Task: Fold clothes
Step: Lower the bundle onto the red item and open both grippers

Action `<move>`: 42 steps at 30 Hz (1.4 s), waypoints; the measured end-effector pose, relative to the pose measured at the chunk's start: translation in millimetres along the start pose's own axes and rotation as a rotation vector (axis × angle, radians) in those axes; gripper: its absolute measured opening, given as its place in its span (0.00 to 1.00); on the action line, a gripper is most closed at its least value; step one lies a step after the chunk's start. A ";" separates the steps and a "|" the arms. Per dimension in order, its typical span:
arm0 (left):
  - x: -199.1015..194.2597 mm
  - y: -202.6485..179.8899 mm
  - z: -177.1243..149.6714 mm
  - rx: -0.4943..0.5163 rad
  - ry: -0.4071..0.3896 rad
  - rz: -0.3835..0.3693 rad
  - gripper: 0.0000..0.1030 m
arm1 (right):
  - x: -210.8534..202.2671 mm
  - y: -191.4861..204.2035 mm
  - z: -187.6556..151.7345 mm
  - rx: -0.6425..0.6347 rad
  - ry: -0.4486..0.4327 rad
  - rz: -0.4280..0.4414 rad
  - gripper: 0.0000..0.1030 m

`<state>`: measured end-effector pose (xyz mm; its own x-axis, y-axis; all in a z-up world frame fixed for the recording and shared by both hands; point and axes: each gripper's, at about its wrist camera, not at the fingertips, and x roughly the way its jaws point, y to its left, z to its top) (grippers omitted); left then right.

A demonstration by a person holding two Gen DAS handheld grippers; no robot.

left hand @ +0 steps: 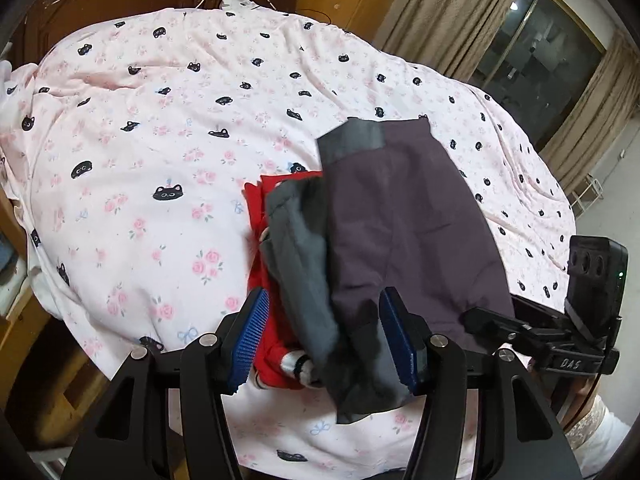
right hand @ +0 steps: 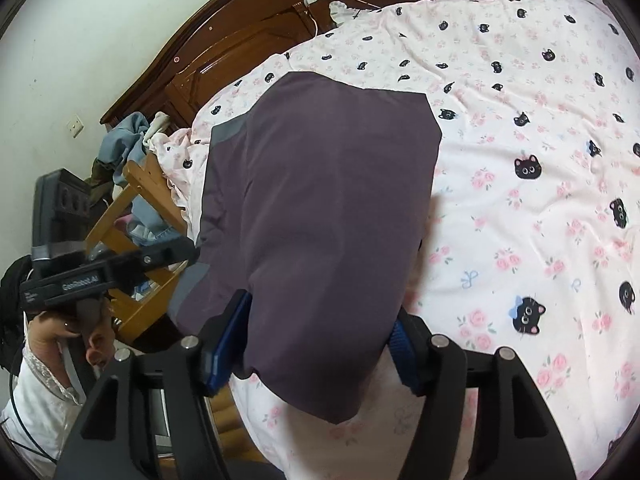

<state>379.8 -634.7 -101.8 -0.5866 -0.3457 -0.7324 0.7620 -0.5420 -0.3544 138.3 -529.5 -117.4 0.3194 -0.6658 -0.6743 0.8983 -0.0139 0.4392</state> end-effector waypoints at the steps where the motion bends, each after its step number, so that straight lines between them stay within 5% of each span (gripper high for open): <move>1: -0.6 -0.6 2.5 0.003 0.000 0.004 0.51 | -0.8 0.5 1.9 -0.005 0.000 -0.008 0.65; 13: -2.0 -14.7 48.6 0.067 -0.057 0.106 0.51 | 47.3 -5.1 -16.2 0.305 -0.064 -0.009 0.61; 19: -37.2 -47.0 61.3 0.191 -0.158 0.066 0.51 | 27.2 -5.8 -9.6 0.242 -0.079 -0.013 0.67; 24: -25.9 -75.1 67.7 0.281 -0.113 0.071 0.51 | -11.0 -0.6 2.6 0.158 -0.162 -0.084 0.90; 30: 7.5 -86.0 66.2 0.321 -0.008 0.105 0.51 | -51.2 10.4 31.1 0.024 -0.282 -0.128 0.90; 38: 61.4 -47.3 56.0 0.274 0.124 0.279 0.57 | 10.5 4.6 61.8 -0.027 -0.075 -0.058 0.64; 42: 75.6 -19.7 47.1 0.216 0.136 0.293 0.62 | 51.4 0.1 63.1 -0.050 0.034 -0.015 0.75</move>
<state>307.5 -686.3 -122.8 -0.2998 -0.4132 -0.8599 0.8081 -0.5890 0.0013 135.8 -610.8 -114.6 0.3155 -0.6399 -0.7007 0.9166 0.0145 0.3996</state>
